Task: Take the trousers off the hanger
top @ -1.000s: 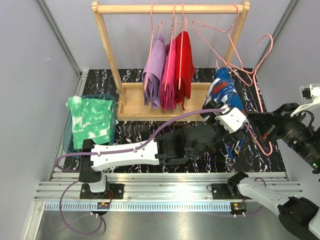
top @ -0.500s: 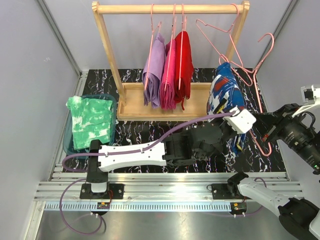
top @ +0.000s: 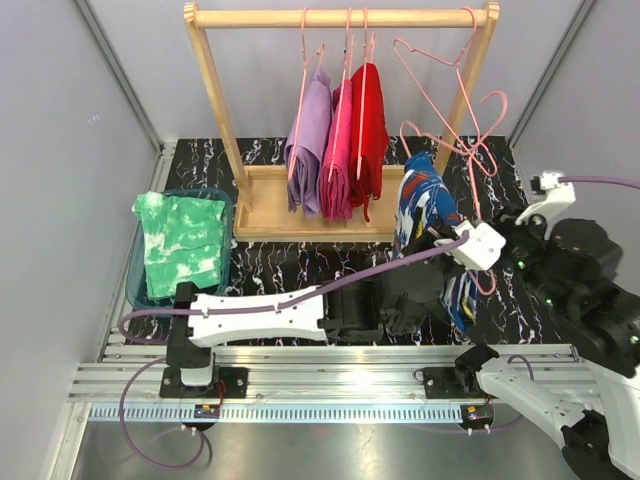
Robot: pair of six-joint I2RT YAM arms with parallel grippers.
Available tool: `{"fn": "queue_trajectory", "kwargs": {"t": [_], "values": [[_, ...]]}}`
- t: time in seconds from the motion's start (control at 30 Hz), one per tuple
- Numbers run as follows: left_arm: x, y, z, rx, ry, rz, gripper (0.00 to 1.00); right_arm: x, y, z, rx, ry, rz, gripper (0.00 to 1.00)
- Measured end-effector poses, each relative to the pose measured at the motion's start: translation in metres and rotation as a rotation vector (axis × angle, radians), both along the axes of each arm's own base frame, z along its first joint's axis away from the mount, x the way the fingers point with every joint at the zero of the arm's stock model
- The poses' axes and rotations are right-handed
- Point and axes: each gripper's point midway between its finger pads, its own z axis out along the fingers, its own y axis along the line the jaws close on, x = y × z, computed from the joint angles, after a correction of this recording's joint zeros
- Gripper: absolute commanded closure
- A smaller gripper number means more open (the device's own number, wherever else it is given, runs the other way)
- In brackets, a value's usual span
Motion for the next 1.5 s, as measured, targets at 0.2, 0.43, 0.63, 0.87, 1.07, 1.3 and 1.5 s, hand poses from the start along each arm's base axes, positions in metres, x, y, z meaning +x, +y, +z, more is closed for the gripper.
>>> {"fn": "queue_trajectory", "kwargs": {"t": [0.2,0.43,0.63,0.87,1.07,1.3,1.5], "values": [[-0.009,0.032,0.032,-0.025,-0.020,0.046,1.00,0.012,0.008,-0.055,-0.014,0.085,-0.011,1.00],[-0.005,0.089,0.098,-0.119,-0.067,0.140,1.00,-0.003,0.001,-0.075,0.017,0.081,-0.017,1.00],[0.001,0.161,0.172,-0.287,-0.089,0.235,1.00,-0.011,-0.005,-0.092,0.006,0.097,-0.023,1.00],[0.016,0.268,0.237,-0.441,-0.116,0.433,1.00,-0.011,-0.005,-0.097,-0.002,0.108,-0.022,1.00],[0.061,0.364,0.223,-0.362,-0.116,0.814,1.00,-0.010,-0.003,-0.095,0.003,0.101,-0.014,1.00],[0.072,0.473,0.185,-0.261,-0.110,1.179,1.00,-0.009,-0.001,-0.095,0.001,0.104,-0.009,1.00],[0.064,0.539,0.123,-0.156,-0.097,1.437,1.00,-0.009,0.003,-0.093,0.006,0.102,0.016,1.00]]}}
